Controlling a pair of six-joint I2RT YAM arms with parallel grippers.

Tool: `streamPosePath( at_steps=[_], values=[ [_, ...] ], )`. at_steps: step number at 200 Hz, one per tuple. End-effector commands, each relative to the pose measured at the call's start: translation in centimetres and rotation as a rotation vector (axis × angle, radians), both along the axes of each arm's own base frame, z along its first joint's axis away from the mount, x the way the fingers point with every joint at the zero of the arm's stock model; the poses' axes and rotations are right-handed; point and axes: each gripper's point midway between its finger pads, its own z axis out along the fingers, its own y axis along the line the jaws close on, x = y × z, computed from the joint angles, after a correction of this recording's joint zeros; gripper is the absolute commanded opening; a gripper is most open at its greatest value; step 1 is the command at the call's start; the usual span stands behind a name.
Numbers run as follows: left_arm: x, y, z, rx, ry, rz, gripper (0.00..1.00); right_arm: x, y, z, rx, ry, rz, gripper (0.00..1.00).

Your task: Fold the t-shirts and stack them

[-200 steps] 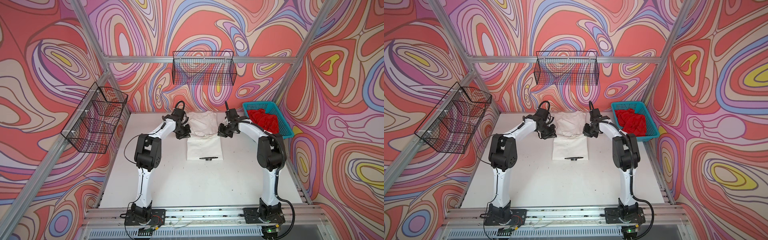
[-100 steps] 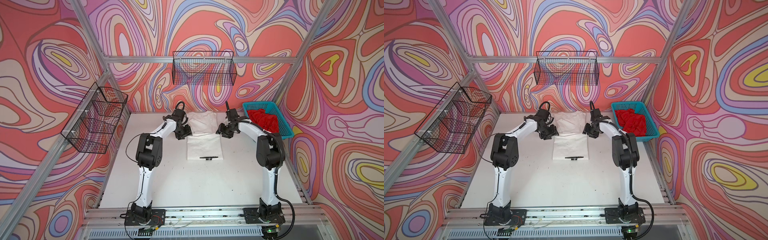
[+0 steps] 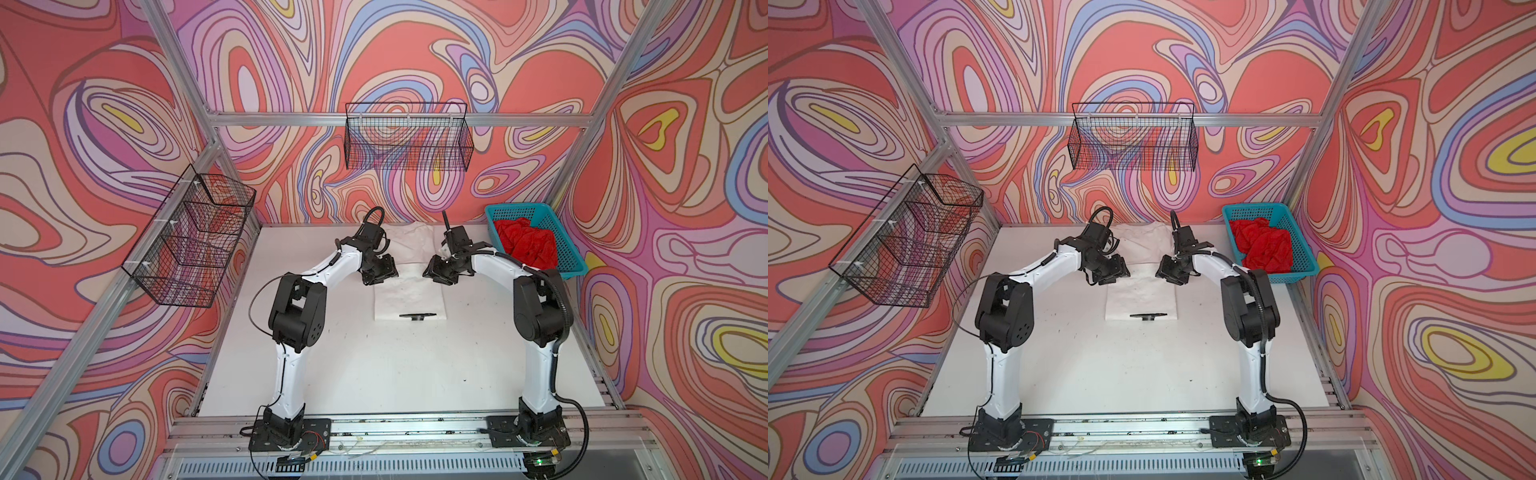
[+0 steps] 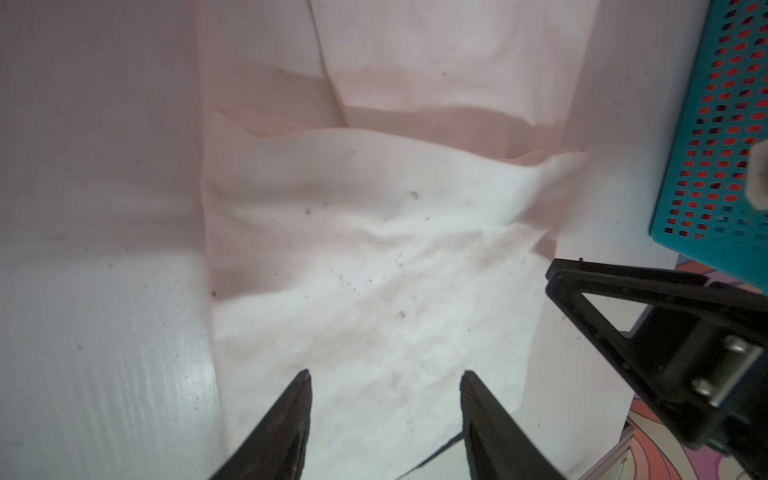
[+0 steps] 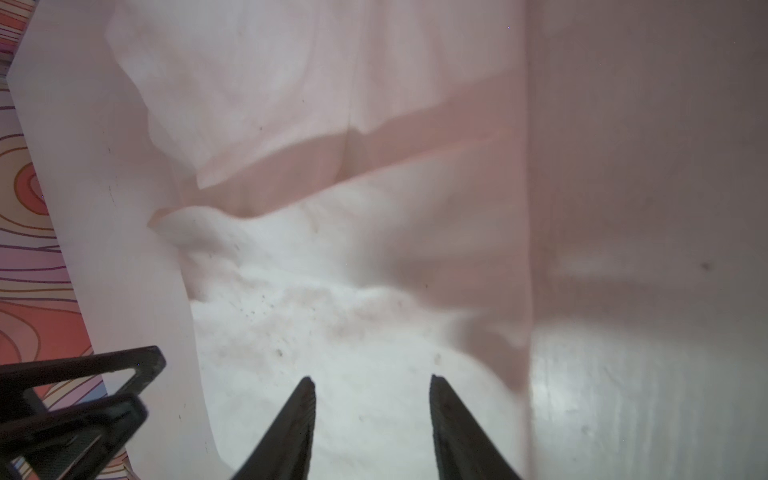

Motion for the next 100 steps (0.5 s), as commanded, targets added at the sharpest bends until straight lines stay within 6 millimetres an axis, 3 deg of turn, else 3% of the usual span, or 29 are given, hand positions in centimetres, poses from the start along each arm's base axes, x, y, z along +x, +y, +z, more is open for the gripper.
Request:
streamPosePath(
  at_steps=[1,38,69,100],
  values=[
    [2.5,0.3,-1.2,0.020,-0.011,0.018,0.58,2.7,0.6,-0.1,-0.001,-0.052,0.029,0.46],
    [3.8,1.9,-4.3,0.085,0.020,0.041,0.58,4.3,-0.1,-3.0,-0.072,-0.027,0.018,0.46],
    [3.1,3.4,-6.3,0.138,0.054,0.054,0.57,3.6,-1.0,-5.5,-0.111,0.029,0.012,0.46],
    [1.8,4.3,-7.5,0.181,0.079,0.044,0.57,2.7,-1.9,-6.0,-0.139,0.045,0.009,0.46]
  ],
)
